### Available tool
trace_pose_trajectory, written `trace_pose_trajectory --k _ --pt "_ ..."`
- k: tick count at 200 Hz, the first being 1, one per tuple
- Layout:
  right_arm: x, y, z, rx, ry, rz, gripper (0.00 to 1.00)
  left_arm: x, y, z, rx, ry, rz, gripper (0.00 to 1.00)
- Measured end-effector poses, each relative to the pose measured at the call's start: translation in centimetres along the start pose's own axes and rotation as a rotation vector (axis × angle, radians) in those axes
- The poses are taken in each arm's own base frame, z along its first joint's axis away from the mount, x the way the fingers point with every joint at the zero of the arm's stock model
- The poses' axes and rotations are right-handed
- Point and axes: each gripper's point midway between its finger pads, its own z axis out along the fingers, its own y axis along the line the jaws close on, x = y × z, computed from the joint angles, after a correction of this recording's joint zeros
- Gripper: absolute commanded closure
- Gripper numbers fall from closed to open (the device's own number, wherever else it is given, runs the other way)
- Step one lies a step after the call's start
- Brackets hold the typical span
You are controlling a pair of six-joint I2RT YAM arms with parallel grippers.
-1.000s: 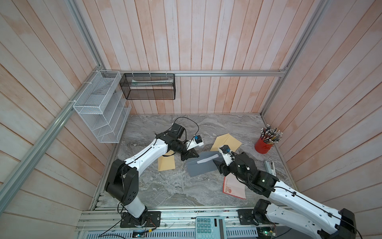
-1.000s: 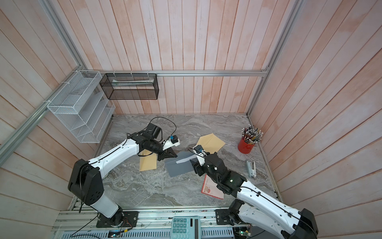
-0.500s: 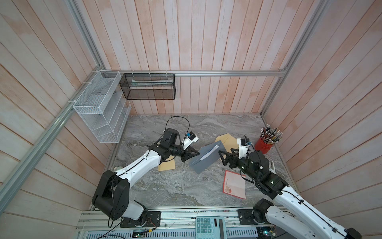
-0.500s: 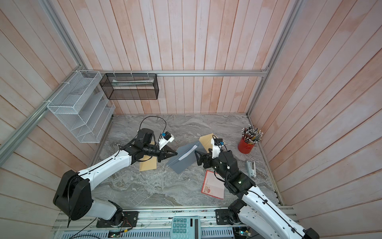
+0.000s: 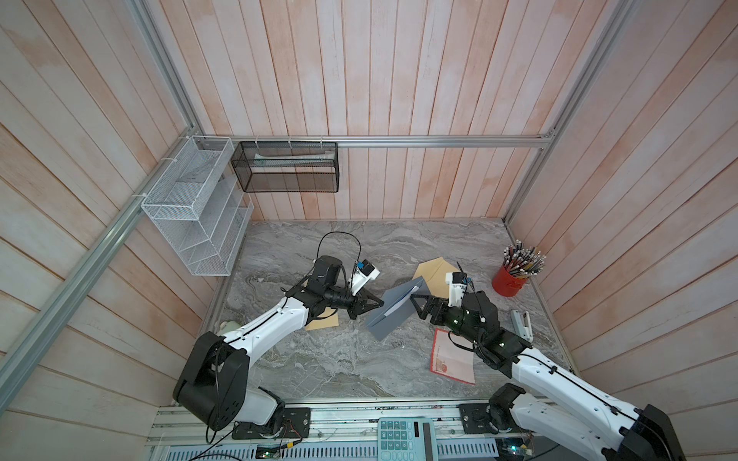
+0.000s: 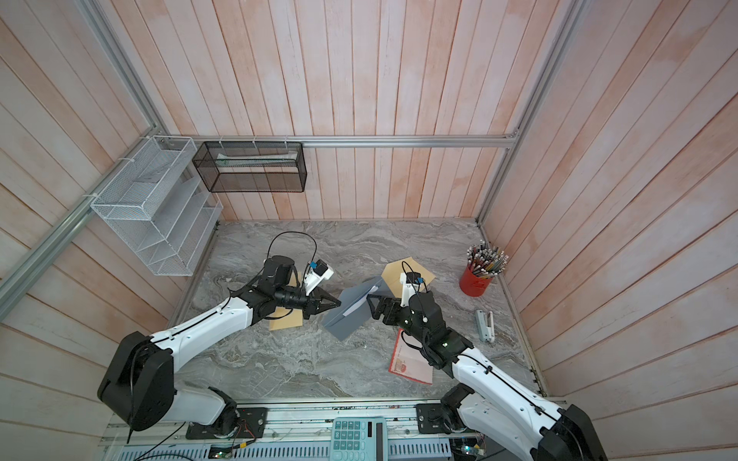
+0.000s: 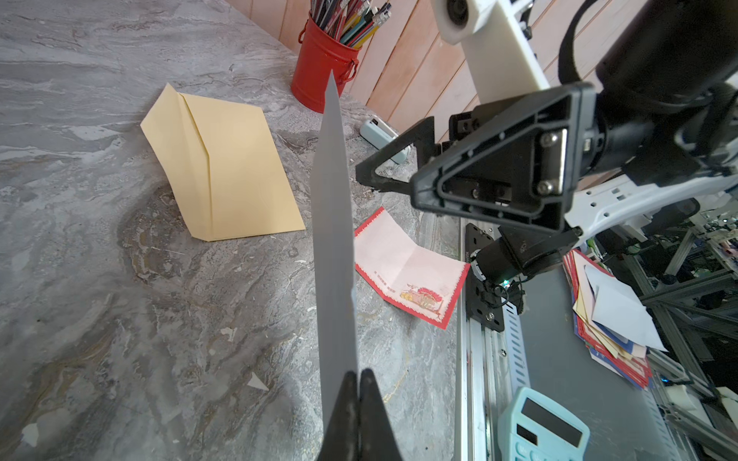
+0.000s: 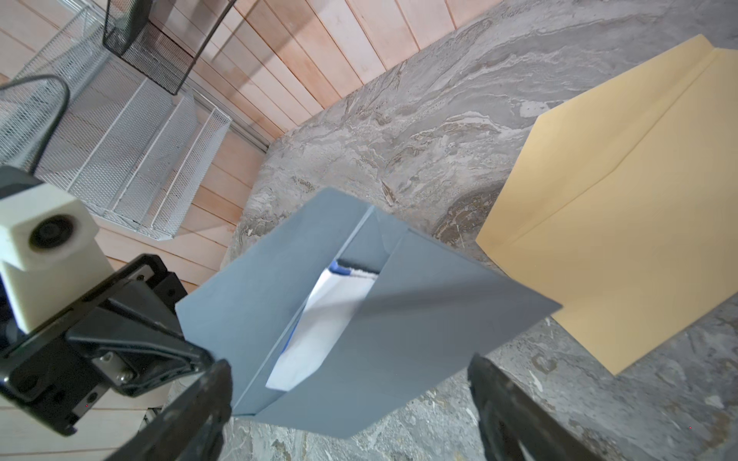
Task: Fold the letter paper in half and place it into the envelope
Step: Fold the envelope flap on the envelope.
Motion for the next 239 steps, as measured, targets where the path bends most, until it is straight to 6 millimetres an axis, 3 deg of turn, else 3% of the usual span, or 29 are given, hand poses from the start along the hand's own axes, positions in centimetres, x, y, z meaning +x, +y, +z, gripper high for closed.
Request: trace_pose_trajectory --k 129,185,239 --pt "-0.4 -1.0 1.2 0.014 -0.048 0.070 0.06 -0.1 -2.4 -0.2 0.089 -0.017 0.058 1.00" --pt "0.4 -3.0 1.2 0.063 -0.052 0.096 0.06 0.1 -3.3 0.0 0.130 -0.012 0.083 1.00" --pt "0.1 -3.0 0.9 0.061 -0.068 0.110 0.06 0.5 -4.5 0.2 0.179 0.001 0.105 1.00"
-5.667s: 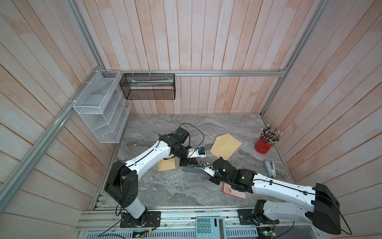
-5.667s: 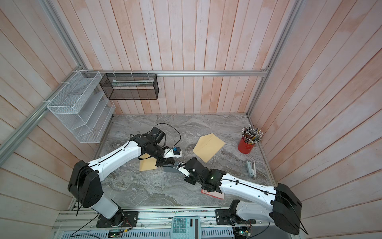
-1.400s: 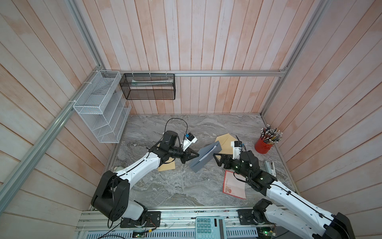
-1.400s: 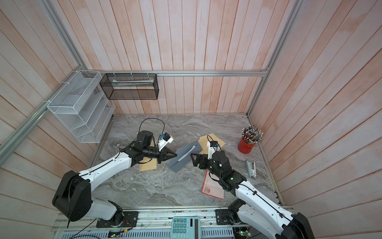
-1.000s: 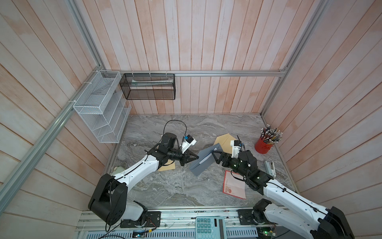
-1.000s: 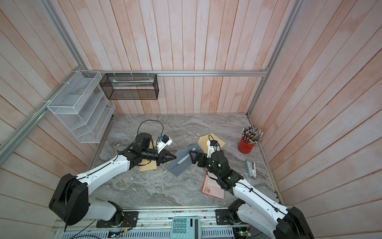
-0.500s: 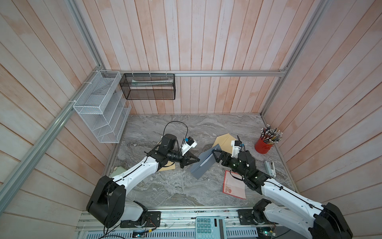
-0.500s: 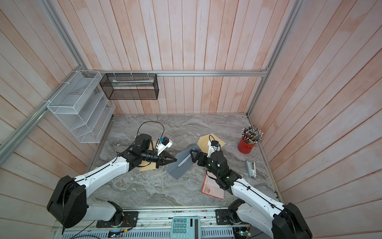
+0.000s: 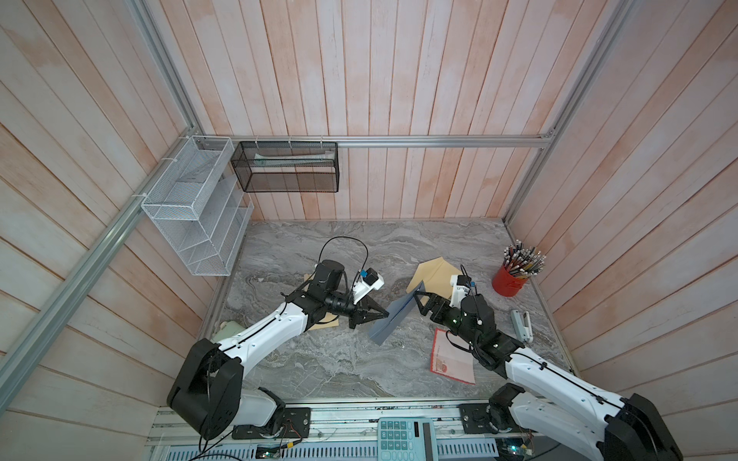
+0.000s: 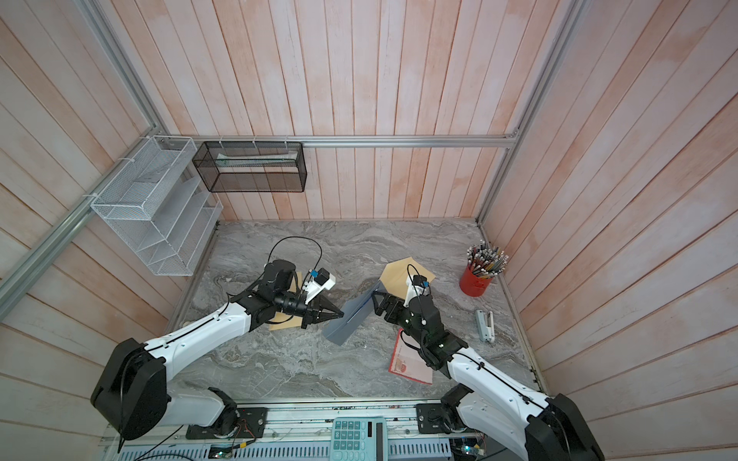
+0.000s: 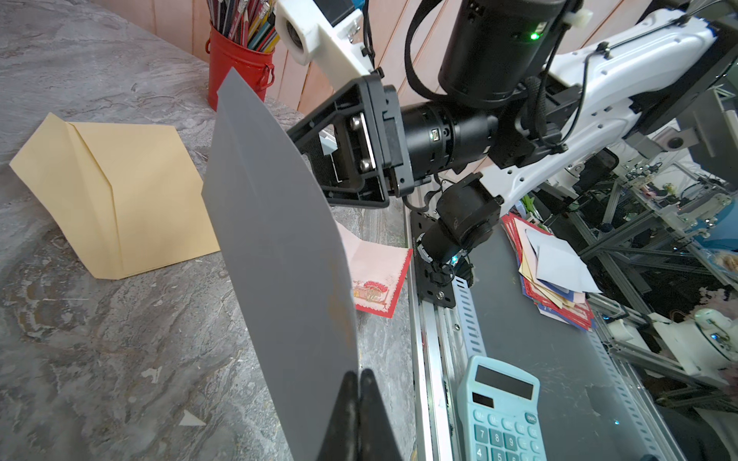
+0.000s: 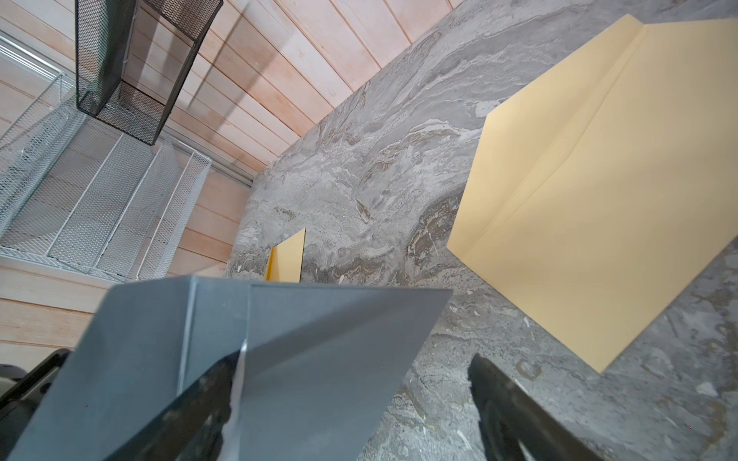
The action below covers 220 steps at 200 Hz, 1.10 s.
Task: Fold the letter paper in half and place it into the envelope
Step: Fold the envelope flap on the envelope.
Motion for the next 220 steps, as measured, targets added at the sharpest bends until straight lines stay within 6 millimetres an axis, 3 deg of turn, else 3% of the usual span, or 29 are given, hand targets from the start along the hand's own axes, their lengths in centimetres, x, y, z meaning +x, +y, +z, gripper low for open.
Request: trace_pose_trajectory --k 75,92,143,220 --pt "0.2 0.0 -0.2 -0.001 0.010 -0.018 0.05 0.2 -0.2 0.3 0.005 0.009 -0.001 1.00" --pt "-0.4 0.3 -0.7 -0.003 -0.001 -0.040 0.04 0.4 0.6 0.3 -0.024 0.012 -0.033 1.00" --pt "-4.4 2.7 -2.4 -0.035 -0.096 -0.102 0.04 1.4 2.8 0.2 -0.104 -0.013 -0.138 1.00" --pt "-3.0 1.6 -1.1 0.000 -0.029 -0.121 0.04 5.0 7.0 -1.4 -0.345 -0.065 -0.431 1.00"
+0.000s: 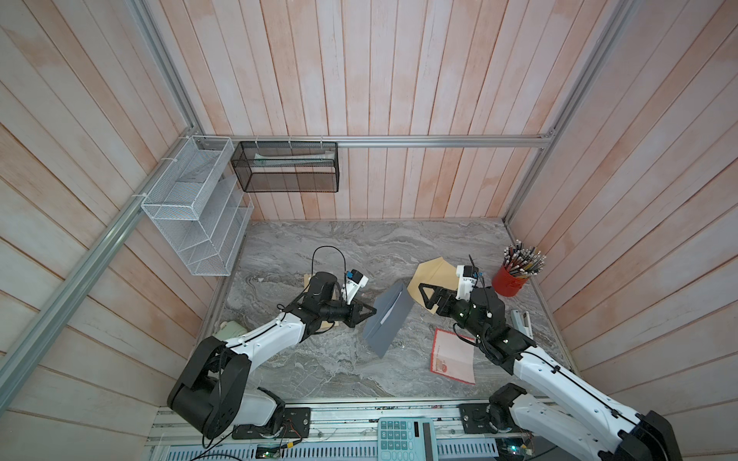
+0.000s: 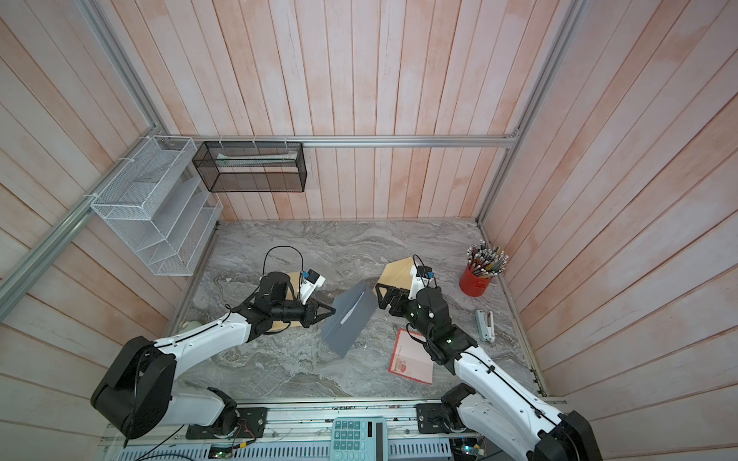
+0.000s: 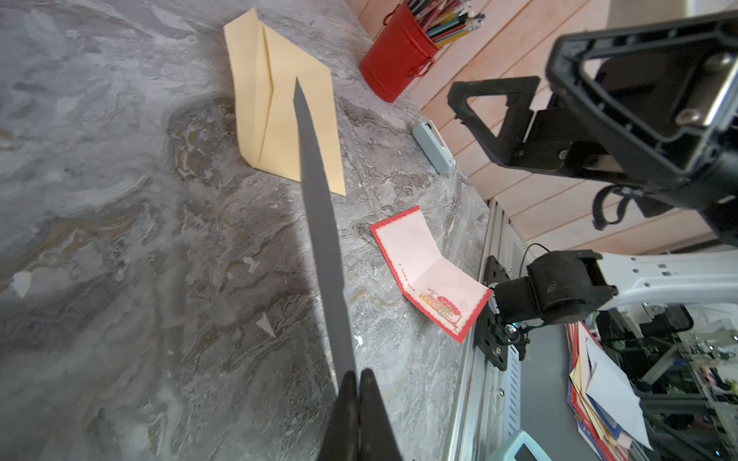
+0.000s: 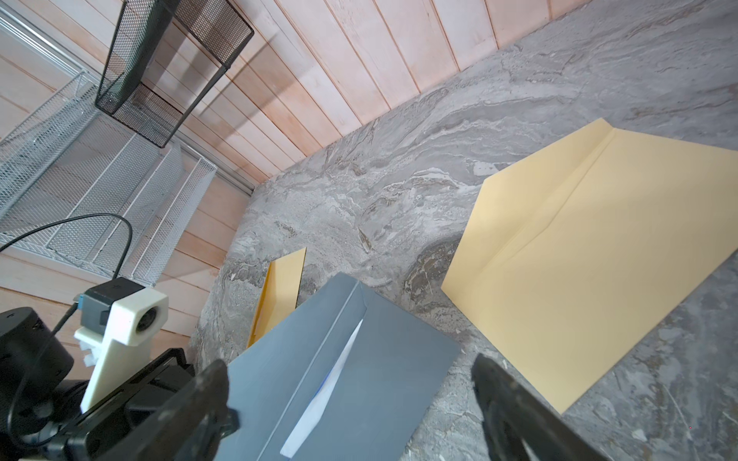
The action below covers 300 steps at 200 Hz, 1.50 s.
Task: Fold the letter paper in half and place it into the envelope
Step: Fold the envelope flap on the envelope.
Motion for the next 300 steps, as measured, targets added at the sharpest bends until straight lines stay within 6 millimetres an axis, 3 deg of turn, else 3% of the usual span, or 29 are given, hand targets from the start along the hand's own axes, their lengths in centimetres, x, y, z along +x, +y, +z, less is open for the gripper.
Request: trace_pose_trajectory --k 49,94,122,149,192,241,300 --pt "2.5 -0.6 1.9 -0.003 0.104 0.004 0.05 0.8 4.5 -0.8 -0.244 -0.048 -0.178 1.00" --pt "6.3 -0.1 4.2 -0.017 0.220 -0.012 0.07 2.2 7.5 -2.1 -0.405 -0.104 -0.304 1.00" --pt "7.6 0.5 6.0 -0.037 0.264 -0.017 0.16 4.1 9.6 -1.9 -0.480 -0.094 -0.393 1.00" --pt "8.3 1.0 7.9 -0.050 0.298 -0.017 0.32 5.8 11.2 -2.2 -0.559 -0.103 -0.463 1.00" --pt "10.2 1.3 11.0 -0.087 0.368 -0.006 0.53 6.2 11.7 -2.4 -0.631 -0.154 -0.494 1.00" --pt "13.8 0.1 12.1 -0.076 0.470 0.008 0.60 5.9 12.1 -2.2 -0.663 -0.197 -0.513 1.00" --pt "14.9 -0.3 13.9 -0.073 0.497 0.015 0.64 6.1 13.0 -1.2 -0.673 -0.191 -0.538 1.00"
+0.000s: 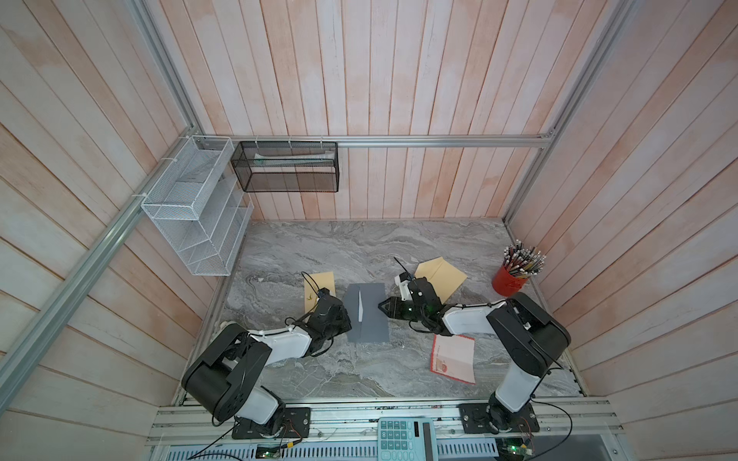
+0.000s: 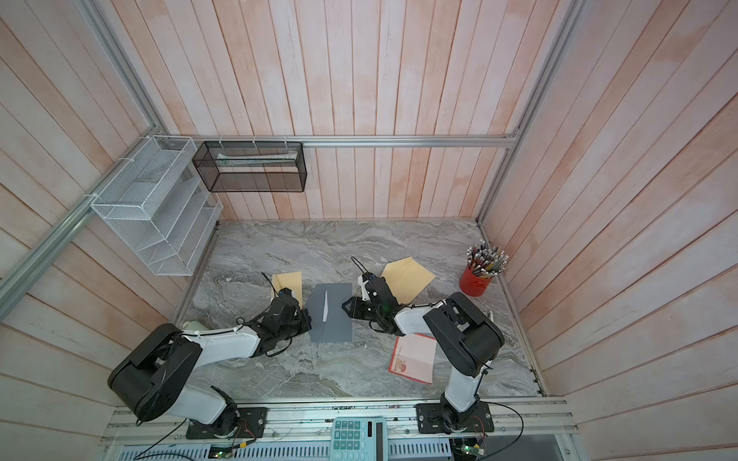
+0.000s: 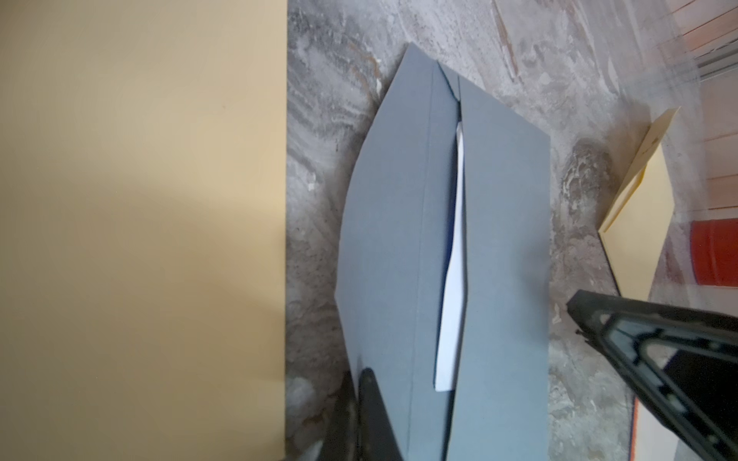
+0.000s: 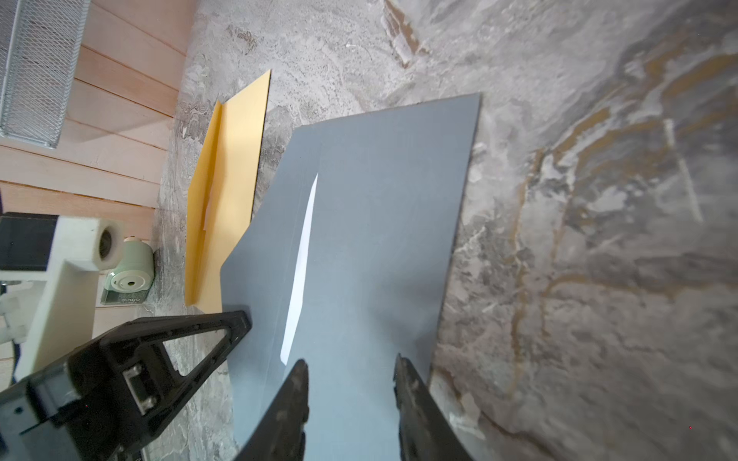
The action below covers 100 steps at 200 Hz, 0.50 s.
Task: Fold the letter paper in half and place it into the envelope
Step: Fold the envelope flap on the envelope.
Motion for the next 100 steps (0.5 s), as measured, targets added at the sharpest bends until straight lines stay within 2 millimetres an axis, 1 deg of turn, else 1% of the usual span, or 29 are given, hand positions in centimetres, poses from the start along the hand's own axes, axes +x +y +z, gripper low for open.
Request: trace_pose_trajectory --k 47,73,93,100 --pt "0.2 -0.8 1.2 0.007 0.009 0.007 0.66 -0.9 -1.8 0.3 0.053 -0.008 0.000 1.00" --pt "-0.5 -0.9 1.7 0.000 -0.008 0.013 0.67 -1.1 -2.9 0.4 0.092 0.005 0.005 1.00" --pt "-1.0 -0.9 2.1 -0.011 -0.022 0.016 0.68 -1.4 -3.9 0.3 0.129 0.016 0.010 0.87" --pt "-1.1 -0.9 2.1 -0.016 -0.024 0.017 0.68 -1.5 -4.2 0.3 0.143 0.024 0.007 0.79"
